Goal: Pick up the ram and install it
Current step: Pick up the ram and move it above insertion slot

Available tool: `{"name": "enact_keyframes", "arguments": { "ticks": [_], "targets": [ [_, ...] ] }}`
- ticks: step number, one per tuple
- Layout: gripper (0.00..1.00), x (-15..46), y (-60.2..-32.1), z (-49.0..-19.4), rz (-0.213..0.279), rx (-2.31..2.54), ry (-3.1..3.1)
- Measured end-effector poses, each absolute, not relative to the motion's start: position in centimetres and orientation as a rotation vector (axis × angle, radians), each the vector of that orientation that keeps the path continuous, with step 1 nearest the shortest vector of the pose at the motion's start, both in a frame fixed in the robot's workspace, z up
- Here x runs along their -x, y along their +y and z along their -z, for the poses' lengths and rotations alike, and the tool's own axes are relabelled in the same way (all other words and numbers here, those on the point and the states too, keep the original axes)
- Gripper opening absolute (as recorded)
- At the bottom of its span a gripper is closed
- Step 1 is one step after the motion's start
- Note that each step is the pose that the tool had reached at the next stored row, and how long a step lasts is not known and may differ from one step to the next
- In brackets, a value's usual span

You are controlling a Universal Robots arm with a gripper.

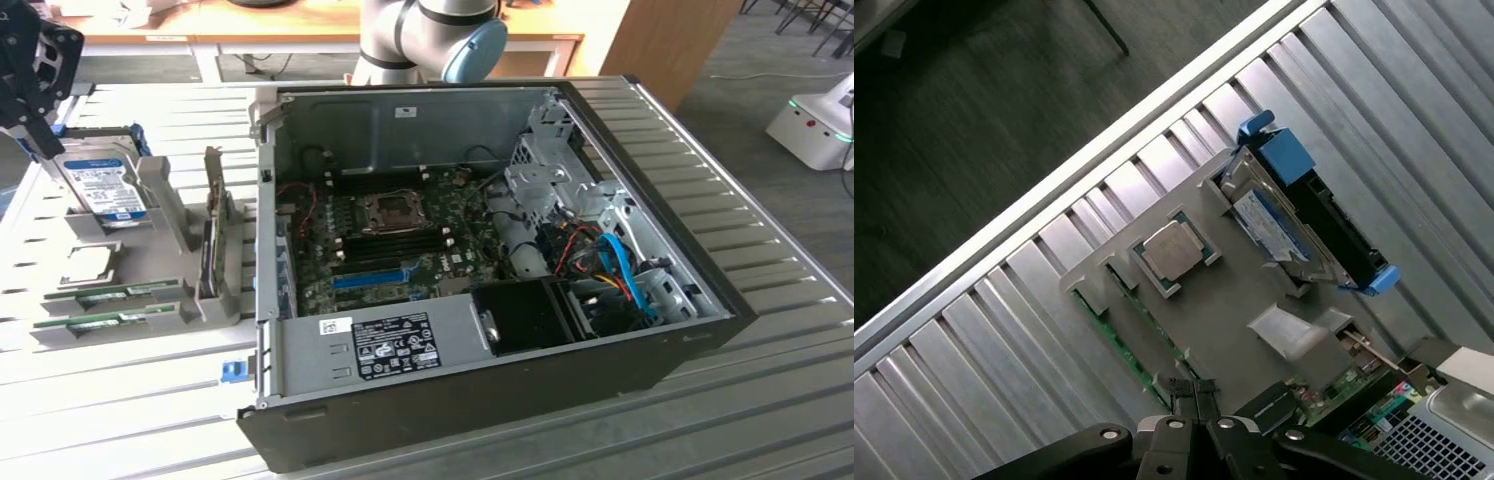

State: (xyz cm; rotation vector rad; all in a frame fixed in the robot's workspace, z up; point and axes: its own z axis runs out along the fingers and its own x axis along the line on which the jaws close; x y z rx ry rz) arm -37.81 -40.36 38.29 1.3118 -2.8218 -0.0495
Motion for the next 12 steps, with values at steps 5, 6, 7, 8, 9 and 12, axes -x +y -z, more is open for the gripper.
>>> {"name": "enact_keyframes", "arguments": {
  "ticks": [5, 6, 7, 8, 9, 12],
  "targets": [
    [0.1, 37.81, -40.36, -38.29, 0.049, -1.351, -2.803],
    [0.1, 37.81, -40.36, -38.29, 0.049, -1.359, -2.799],
    [0.1, 37.81, -40.36, -38.29, 0.049, -1.367, -2.795],
    [0.1, 37.81, -40.36, -38.29, 0.048, -1.376, -2.79],
    [0.1, 37.81, -40.36, -38.29, 0.048, -1.384, -2.786],
    [0.1, 37.81, -40.36, -38.29, 0.048, -1.41, -2.773]
  ]
}}
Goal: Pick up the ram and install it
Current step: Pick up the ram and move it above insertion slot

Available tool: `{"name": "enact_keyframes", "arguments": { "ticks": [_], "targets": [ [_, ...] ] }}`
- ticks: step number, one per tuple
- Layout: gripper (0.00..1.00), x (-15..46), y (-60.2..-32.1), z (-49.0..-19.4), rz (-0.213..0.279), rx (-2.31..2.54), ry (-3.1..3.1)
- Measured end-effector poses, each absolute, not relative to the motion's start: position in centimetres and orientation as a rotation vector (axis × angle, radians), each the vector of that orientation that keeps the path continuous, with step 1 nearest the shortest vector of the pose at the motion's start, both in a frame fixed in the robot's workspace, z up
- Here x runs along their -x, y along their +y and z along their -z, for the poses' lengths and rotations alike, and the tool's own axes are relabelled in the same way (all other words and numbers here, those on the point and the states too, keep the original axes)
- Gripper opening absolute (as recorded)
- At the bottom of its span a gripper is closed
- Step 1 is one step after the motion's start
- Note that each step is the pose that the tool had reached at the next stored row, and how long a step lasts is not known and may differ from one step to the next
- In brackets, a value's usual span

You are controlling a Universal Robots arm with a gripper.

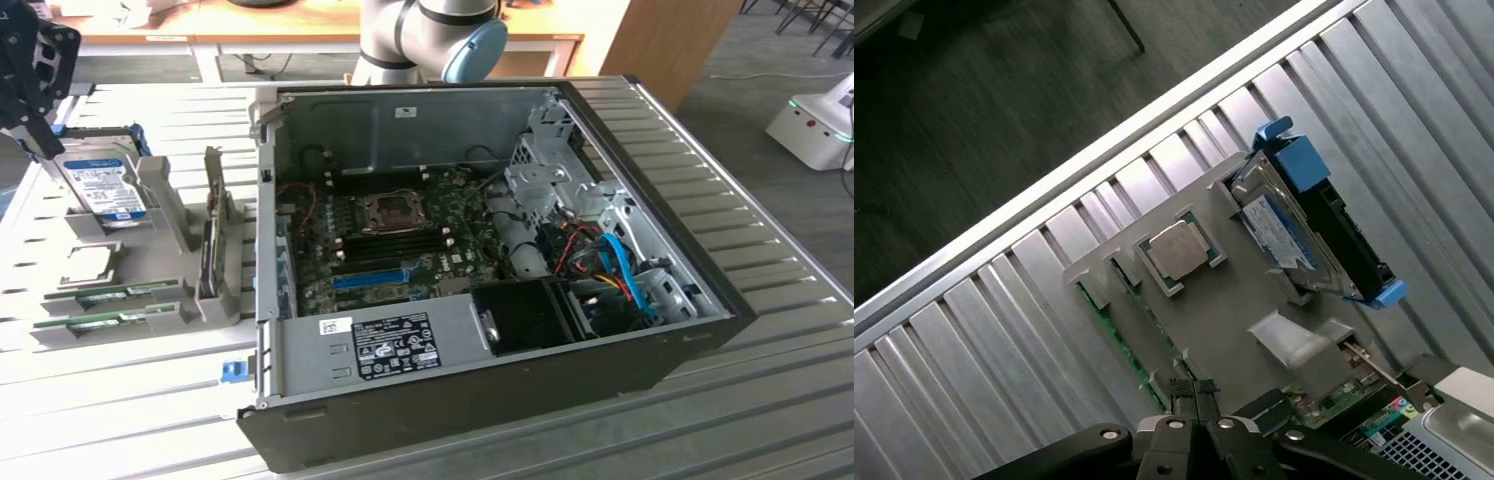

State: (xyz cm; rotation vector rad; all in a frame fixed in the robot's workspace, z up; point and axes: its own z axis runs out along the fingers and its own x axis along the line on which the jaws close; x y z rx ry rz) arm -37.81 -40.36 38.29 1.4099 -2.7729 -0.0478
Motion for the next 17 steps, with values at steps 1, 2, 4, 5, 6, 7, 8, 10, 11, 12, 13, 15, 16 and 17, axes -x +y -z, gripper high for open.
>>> {"name": "enact_keyframes", "arguments": {
  "ticks": [1, 2, 4, 5, 6, 7, 8, 10, 11, 12, 13, 15, 16, 17],
  "targets": [
    [0.1, 37.81, -40.36, -38.29, 0.048, -1.418, -2.769],
    [0.1, 37.81, -40.36, -38.29, 0.048, -1.426, -2.764],
    [0.1, 37.81, -40.36, -38.28, 0.047, -1.444, -2.755],
    [0.1, 37.81, -40.36, -38.28, 0.047, -1.452, -2.751],
    [0.1, 37.81, -40.36, -38.28, 0.047, -1.46, -2.746],
    [0.1, 37.81, -40.36, -38.28, 0.047, -1.468, -2.742],
    [0.1, 37.81, -40.36, -38.29, 0.047, -1.475, -2.738],
    [0.1, 37.81, -40.36, -38.28, 0.046, -1.489, -2.73],
    [0.1, 37.81, -40.36, -38.28, 0.046, -1.496, -2.727],
    [0.1, 37.81, -40.36, -38.28, 0.046, -1.503, -2.722],
    [0.1, 37.81, -40.36, -38.28, 0.046, -1.51, -2.718],
    [0.1, 37.81, -40.36, -38.28, 0.046, -1.524, -2.71],
    [0.1, 37.81, -40.36, -38.28, 0.046, -1.531, -2.707],
    [0.1, 37.81, -40.36, -38.28, 0.046, -1.537, -2.703]
  ]
}}
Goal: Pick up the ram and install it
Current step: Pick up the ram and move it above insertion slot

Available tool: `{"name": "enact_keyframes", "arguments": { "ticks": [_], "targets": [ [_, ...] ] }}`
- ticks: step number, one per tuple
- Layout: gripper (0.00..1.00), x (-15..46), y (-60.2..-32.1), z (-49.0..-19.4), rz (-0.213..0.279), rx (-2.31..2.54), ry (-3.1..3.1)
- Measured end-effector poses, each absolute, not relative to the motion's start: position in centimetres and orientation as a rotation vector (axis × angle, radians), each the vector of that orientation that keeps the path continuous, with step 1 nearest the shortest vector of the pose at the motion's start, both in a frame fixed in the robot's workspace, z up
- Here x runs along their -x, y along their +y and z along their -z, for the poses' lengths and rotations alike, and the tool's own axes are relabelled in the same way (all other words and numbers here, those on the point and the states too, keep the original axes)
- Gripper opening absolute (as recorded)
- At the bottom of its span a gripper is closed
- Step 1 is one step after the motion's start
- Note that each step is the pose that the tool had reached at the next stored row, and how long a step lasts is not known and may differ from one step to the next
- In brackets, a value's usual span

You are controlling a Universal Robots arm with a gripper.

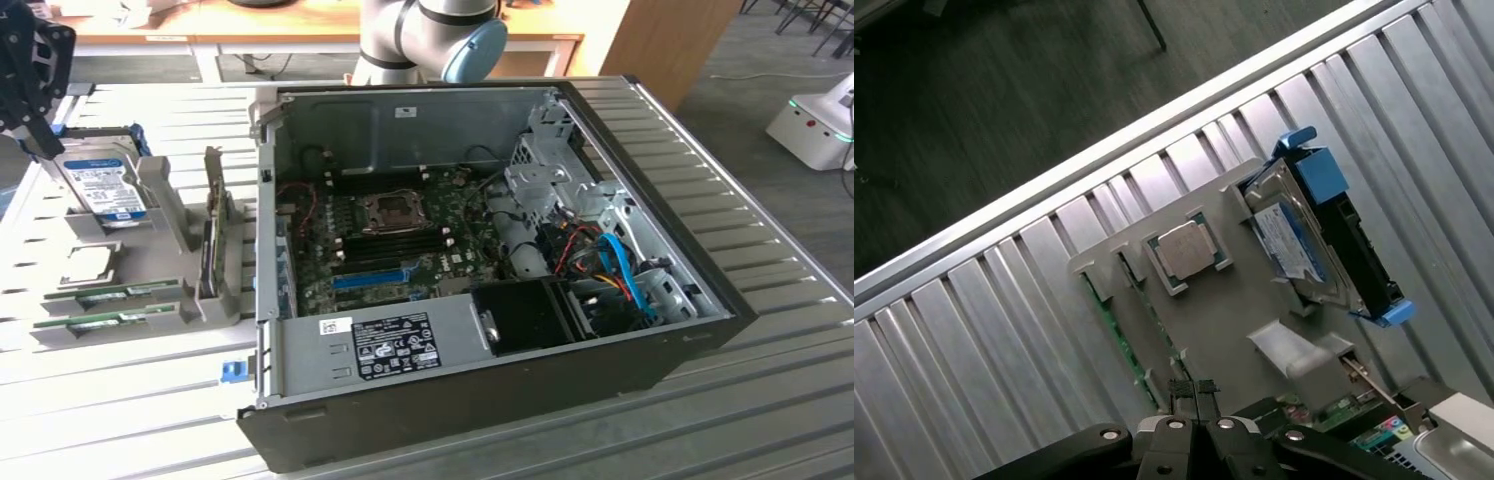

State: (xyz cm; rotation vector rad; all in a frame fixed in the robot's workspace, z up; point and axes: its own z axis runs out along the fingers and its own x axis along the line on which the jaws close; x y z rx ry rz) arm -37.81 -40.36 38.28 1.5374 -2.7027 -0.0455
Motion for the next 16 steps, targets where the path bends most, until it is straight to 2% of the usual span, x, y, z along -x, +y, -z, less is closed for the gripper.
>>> {"name": "enact_keyframes", "arguments": {
  "ticks": [16],
  "targets": [
    [0.1, 37.81, -40.36, -38.28, 0.043, -1.649, -2.635]
  ]
}}
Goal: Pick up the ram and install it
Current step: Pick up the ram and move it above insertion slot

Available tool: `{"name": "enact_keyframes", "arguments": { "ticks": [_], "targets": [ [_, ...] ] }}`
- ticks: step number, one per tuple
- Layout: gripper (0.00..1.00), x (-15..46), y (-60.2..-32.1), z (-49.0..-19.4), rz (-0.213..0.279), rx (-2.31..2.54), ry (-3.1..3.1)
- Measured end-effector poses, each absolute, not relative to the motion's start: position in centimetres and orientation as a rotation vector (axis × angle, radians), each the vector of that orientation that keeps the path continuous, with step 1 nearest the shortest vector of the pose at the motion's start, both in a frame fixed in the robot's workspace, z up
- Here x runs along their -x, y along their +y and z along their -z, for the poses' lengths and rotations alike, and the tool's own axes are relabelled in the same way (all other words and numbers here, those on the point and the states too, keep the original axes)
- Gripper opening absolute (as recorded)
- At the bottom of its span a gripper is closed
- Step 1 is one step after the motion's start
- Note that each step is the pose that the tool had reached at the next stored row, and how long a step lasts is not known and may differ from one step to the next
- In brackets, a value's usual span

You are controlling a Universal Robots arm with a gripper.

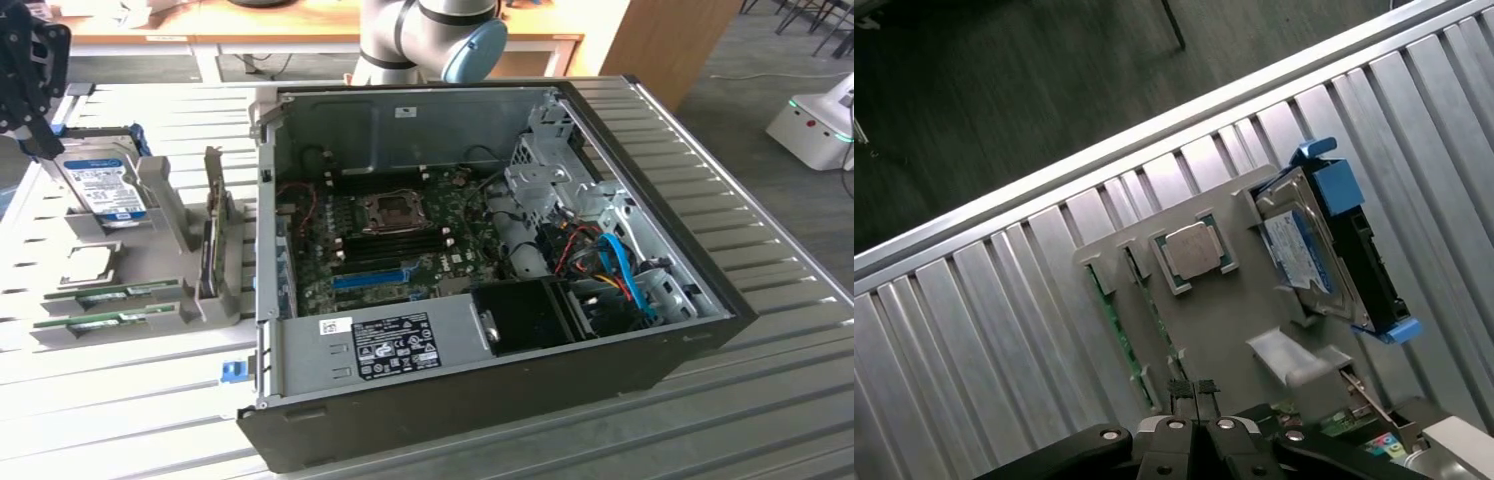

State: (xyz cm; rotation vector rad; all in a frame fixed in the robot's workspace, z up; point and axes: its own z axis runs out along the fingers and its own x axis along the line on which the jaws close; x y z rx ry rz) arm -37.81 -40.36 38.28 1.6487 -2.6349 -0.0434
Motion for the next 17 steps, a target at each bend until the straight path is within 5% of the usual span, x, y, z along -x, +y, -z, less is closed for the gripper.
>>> {"name": "enact_keyframes", "arguments": {
  "ticks": [17],
  "targets": [
    [0.1, 37.81, -40.36, -38.28, 0.041, -1.771, -2.553]
  ]
}}
